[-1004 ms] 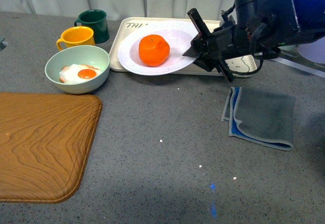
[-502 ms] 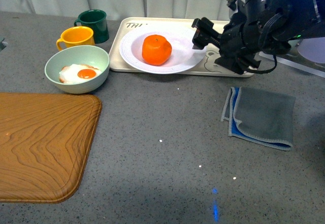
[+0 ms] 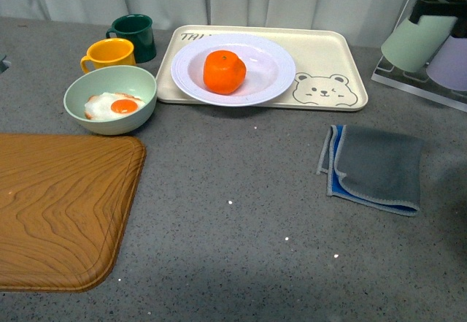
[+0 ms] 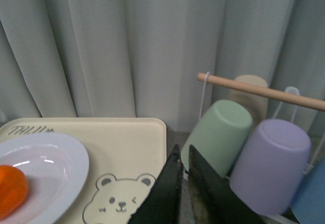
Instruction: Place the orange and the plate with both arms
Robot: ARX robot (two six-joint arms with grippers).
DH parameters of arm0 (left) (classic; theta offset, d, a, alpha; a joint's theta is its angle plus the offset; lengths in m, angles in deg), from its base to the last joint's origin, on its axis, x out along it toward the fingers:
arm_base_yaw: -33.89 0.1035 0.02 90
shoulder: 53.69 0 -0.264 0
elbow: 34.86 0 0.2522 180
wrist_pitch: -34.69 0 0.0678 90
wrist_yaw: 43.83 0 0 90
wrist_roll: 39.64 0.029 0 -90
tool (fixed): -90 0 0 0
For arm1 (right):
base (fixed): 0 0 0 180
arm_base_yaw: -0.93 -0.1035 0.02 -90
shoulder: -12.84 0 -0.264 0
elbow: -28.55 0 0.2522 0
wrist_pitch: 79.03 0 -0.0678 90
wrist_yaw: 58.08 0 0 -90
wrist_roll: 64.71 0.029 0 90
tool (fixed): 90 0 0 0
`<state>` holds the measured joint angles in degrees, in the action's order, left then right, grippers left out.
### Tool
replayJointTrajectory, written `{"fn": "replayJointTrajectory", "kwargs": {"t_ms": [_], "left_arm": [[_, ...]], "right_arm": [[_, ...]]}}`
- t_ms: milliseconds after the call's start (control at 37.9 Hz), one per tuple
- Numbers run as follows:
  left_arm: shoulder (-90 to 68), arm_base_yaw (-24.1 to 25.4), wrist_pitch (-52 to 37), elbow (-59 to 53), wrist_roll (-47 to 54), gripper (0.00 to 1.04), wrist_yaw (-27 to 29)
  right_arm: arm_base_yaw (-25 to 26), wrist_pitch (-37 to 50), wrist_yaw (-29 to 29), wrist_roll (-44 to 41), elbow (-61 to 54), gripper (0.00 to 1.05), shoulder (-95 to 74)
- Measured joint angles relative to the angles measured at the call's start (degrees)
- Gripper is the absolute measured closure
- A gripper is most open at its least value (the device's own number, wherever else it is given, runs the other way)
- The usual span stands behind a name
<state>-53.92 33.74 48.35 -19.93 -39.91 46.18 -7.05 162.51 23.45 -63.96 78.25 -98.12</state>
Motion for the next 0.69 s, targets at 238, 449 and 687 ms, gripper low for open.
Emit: {"fn": "replayJointTrajectory", "kwargs": {"t_ms": [238,449,687], "left_arm": [[0.00,0.00,0.00,0.00,0.00,0.07,0.00],[0.00,0.00,0.00,0.00,0.00,0.07,0.00],[0.00,0.00,0.00,0.00,0.00,0.07,0.00]], "right_arm": [[2.01,0.70,2.80,-0.57,-14.29,1.04,12.57],[3.56,-0.96,3.89,-0.57,-21.03,1.04,20.83],[7.19,-7.78,8.11,-0.59,-27.78,1.04,33.73]]}}
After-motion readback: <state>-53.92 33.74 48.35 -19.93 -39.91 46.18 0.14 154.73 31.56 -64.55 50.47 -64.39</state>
